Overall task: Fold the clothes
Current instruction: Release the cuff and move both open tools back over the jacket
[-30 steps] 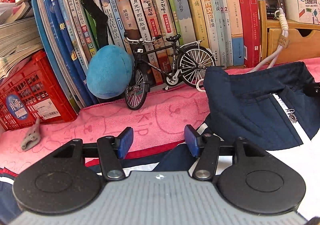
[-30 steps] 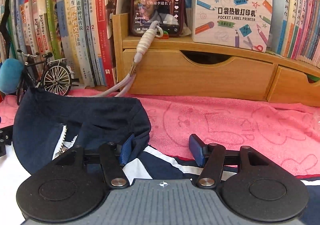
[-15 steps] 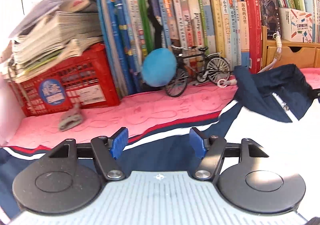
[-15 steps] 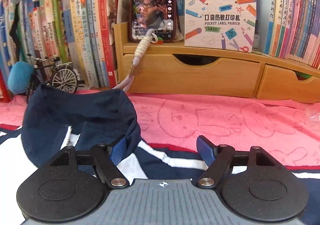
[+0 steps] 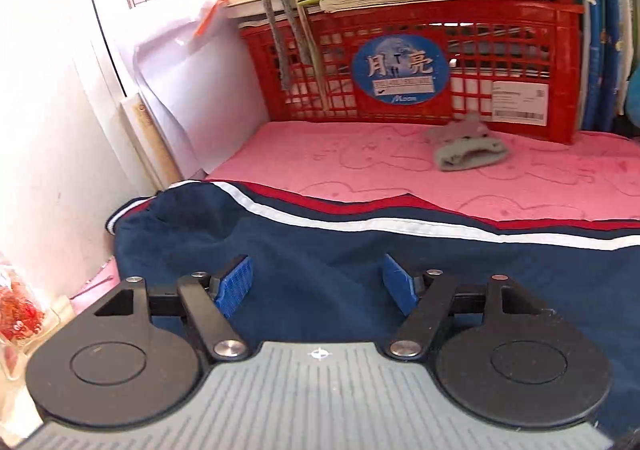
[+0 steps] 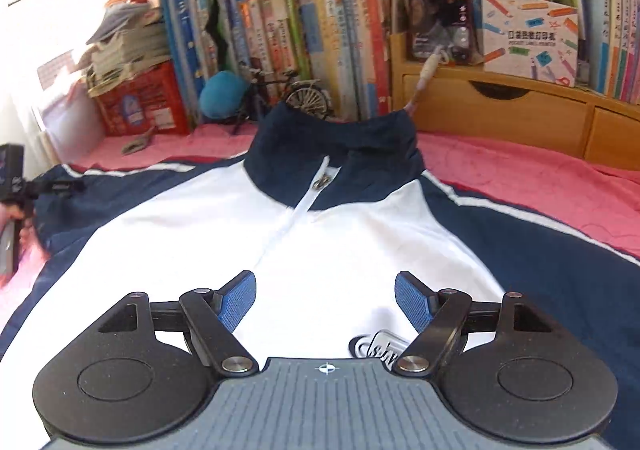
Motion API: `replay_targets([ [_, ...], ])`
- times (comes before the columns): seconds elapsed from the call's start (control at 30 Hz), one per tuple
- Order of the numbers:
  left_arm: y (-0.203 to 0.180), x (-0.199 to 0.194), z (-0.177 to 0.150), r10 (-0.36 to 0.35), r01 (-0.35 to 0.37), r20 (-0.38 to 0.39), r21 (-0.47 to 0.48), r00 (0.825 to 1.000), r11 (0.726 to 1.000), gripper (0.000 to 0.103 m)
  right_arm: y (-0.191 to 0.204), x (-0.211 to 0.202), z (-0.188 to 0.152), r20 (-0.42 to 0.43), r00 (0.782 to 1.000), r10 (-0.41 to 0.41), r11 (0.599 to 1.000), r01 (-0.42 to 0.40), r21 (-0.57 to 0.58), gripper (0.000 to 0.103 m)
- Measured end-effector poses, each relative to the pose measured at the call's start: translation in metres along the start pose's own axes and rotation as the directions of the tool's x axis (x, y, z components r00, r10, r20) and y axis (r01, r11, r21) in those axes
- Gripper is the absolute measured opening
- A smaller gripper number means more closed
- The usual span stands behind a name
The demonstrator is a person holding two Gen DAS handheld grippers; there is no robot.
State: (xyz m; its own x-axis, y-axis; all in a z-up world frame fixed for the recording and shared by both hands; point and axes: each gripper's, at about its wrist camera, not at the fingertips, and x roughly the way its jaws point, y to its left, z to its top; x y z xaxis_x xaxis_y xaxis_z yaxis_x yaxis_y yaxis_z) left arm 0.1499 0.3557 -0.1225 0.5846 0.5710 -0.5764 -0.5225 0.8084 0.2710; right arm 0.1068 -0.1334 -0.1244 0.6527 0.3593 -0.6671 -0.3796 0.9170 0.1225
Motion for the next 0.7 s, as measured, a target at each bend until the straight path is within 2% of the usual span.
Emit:
replay_targets([
  [0.03,-0.003,-0.004,0.000,-0.003,0.003,0.002,0.014,1.000,1.000,0.066,0.000,0.002,-0.005,-0.026,0.999,-0.025,1.000,0.024,-0.018,0.077],
  [0.1,-0.010,-0.030,-0.010,-0.094,0.092,0.049,0.028,0.994,0.995,0.063,-0.009,0.000,-0.016,-0.031,0.992,-0.120,0.991,0.118,-0.065,0.080],
  [0.17,-0.023,-0.057,-0.017,-0.188,0.183,0.094,0.068,0.978,0.981,0.063,-0.027,-0.009,-0.022,-0.005,0.982,-0.189,0.979,0.188,-0.081,0.089],
  [0.2,-0.028,-0.074,-0.022,-0.229,0.219,0.114,0.090,0.967,0.971,0.063,-0.040,-0.014,-0.023,0.003,0.968,-0.251,0.966,0.251,-0.068,0.093],
  [0.23,-0.034,-0.091,-0.027,-0.269,0.255,0.133,0.114,0.954,0.960,0.064,-0.051,-0.018,-0.024,0.013,0.933,-0.359,0.931,0.359,-0.065,0.094],
  [0.27,-0.039,-0.108,-0.032,-0.310,0.291,0.151,0.138,0.939,0.947,0.064,-0.063,-0.022,-0.025,0.023,0.884,-0.467,0.882,0.468,-0.062,0.094],
  [0.33,-0.049,-0.143,-0.043,-0.403,0.376,0.164,0.172,0.901,0.911,0.065,-0.075,-0.028,-0.028,0.048,0.728,-0.684,0.719,0.684,-0.125,0.090],
  [0.37,-0.052,-0.159,-0.050,-0.444,0.414,0.168,0.187,0.880,0.891,0.068,-0.078,-0.031,-0.030,0.066,0.639,-0.766,0.623,0.765,-0.164,0.087],
  [0.4,-0.056,-0.173,-0.057,-0.479,0.446,0.160,0.201,0.863,0.872,0.072,-0.078,-0.044,-0.034,0.085,0.640,-0.763,0.624,0.765,-0.159,0.085],
  [0.43,-0.059,-0.187,-0.065,-0.513,0.478,0.152,0.216,0.845,0.851,0.073,-0.077,-0.058,-0.037,0.105,0.653,-0.750,0.638,0.756,-0.148,0.086],
  [0.5,-0.065,-0.214,-0.081,-0.578,0.539,0.133,0.243,0.805,0.806,0.076,-0.072,-0.091,-0.043,0.112,0.753,-0.648,0.752,0.656,-0.063,0.089],
  [0.53,-0.068,-0.228,-0.089,-0.608,0.568,0.122,0.255,0.784,0.783,0.076,-0.065,-0.106,-0.046,0.119,0.796,-0.593,0.800,0.600,-0.027,0.089],
  [0.57,-0.071,-0.236,-0.096,-0.622,0.584,0.104,0.255,0.776,0.771,0.076,-0.057,-0.121,-0.050,0.129,0.834,-0.536,0.842,0.539,0.008,0.089],
  [0.63,-0.073,-0.254,-0.112,-0.658,0.628,0.061,0.243,0.751,0.739,0.076,-0.036,-0.144,-0.060,0.152,0.881,-0.449,0.892,0.452,0.013,0.091],
  [0.7,-0.073,-0.267,-0.128,-0.688,0.665,0.030,0.231,0.725,0.710,0.077,-0.013,-0.163,-0.072,0.175,0.915,-0.362,0.930,0.368,0.002,0.092],
])
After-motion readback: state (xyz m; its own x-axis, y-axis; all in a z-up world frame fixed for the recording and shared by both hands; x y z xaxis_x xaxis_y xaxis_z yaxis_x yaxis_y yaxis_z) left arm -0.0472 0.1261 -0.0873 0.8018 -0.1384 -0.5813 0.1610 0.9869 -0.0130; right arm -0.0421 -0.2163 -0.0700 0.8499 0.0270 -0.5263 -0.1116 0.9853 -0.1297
